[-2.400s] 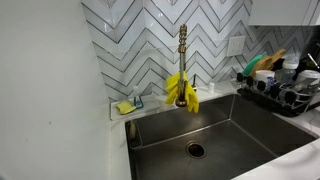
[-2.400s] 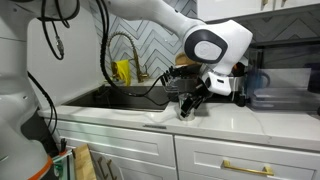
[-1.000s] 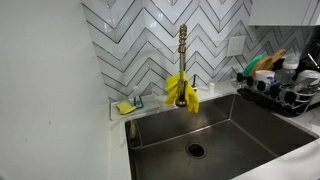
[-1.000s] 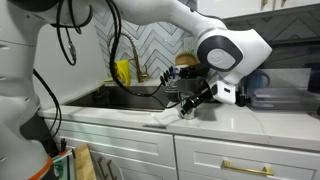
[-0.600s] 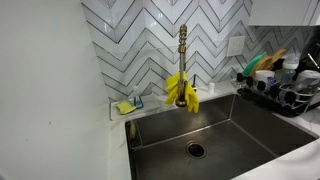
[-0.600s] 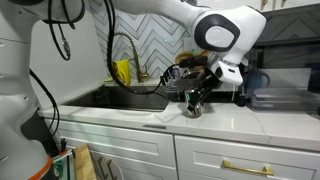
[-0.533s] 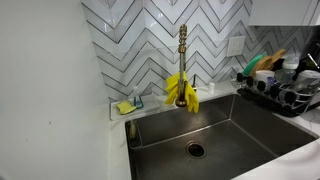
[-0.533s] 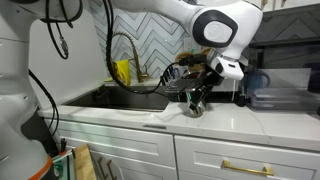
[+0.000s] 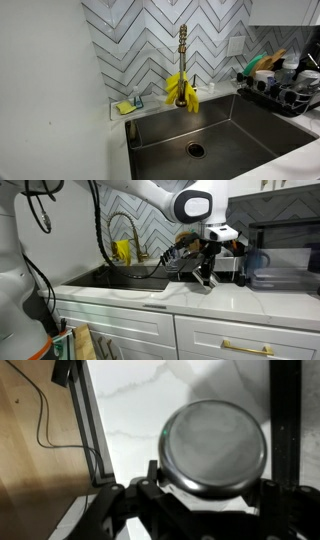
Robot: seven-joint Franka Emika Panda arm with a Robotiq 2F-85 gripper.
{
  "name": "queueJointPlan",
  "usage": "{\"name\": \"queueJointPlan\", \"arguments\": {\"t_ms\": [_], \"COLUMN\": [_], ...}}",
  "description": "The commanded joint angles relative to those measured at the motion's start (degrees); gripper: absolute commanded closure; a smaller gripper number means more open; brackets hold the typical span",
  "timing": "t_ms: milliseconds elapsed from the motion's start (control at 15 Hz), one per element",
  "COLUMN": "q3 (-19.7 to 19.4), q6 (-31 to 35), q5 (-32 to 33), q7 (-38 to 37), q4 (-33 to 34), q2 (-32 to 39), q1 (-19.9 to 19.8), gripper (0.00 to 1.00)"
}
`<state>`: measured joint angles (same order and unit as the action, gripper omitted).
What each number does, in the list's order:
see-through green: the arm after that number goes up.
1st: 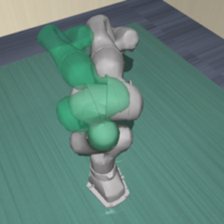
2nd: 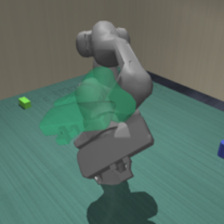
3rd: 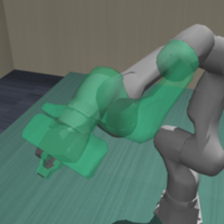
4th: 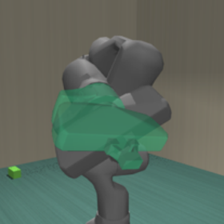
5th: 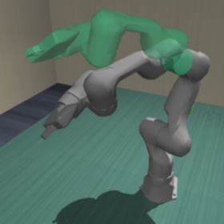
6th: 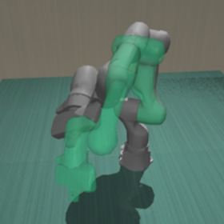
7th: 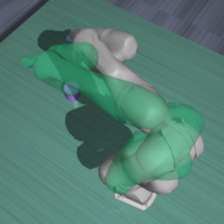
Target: Place the silver cup right side up on the countertop
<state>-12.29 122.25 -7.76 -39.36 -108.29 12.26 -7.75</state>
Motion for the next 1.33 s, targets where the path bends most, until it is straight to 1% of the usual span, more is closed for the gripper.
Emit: {"name": "queueJointPlan", "arguments": {"t_ms": [0,67,267,467,933,1267], "q3": [-0.2,-0.2,-0.5,-0.4,0.0,0.7], "q6": [11.3,14.8,22.7,27.3,30.8,31.2], "q5": [7.1,9.1,16.2,23.0,37.2,42.7], "q7": [-2.6,-3.7,-8.7,-14.1,-25.5,-30.4], "q4": [-9.7,-11.8,-16.7,-20.8,-24.9,-25.3], "q2": [-5.7,-6.4,-8.3,-9.7,-10.1,-9.7], "q1": [1.9,2.2,2.7,2.9,2.4,2.3], "gripper": [0.5,0.5,0.5,0.5,0.5,0.5]}}
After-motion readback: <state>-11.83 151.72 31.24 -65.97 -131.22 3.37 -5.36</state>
